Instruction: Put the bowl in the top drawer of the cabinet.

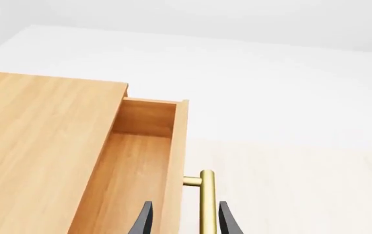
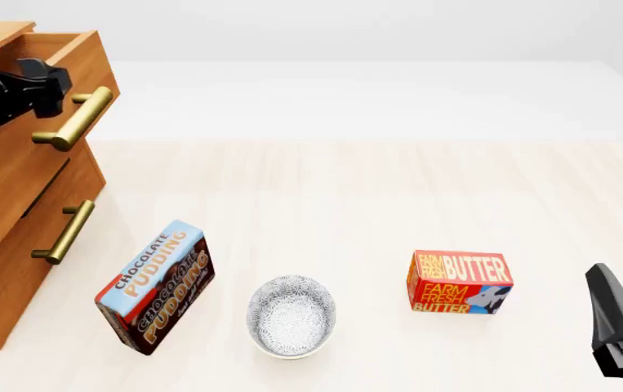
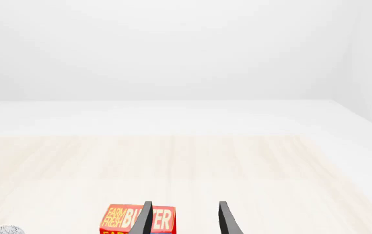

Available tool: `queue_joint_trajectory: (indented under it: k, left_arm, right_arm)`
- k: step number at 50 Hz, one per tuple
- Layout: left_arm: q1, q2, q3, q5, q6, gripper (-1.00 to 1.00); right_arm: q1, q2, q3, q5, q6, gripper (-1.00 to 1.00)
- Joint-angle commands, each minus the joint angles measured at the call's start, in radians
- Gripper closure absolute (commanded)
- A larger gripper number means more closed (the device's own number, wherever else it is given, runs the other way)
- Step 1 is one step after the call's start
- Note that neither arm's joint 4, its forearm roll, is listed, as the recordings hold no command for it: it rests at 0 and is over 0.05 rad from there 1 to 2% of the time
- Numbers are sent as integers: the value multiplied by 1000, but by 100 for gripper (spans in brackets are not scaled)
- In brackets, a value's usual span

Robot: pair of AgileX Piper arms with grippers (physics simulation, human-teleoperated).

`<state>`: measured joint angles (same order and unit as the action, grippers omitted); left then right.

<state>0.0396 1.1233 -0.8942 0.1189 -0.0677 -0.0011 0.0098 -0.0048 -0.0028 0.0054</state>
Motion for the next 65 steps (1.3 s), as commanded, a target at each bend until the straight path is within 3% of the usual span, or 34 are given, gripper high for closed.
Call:
queue_joint_trajectory:
  k: [1, 33, 55, 56, 65]
  left_arm:
    - [0, 32, 14, -1, -10, -100]
    - [-97, 74, 23, 29, -70, -100]
    - [-97, 74, 23, 29, -70, -100]
    - [-159, 75, 34, 33, -76, -100]
    - [-181, 71, 38, 38, -73, -100]
  right_arm:
    - [0, 0, 0, 0, 0, -100]
    - [0, 0, 0, 0, 0, -100]
    - [0, 0, 0, 0, 0, -100]
    - [0, 0, 0, 0, 0, -100]
    - [0, 0, 0, 0, 0, -100]
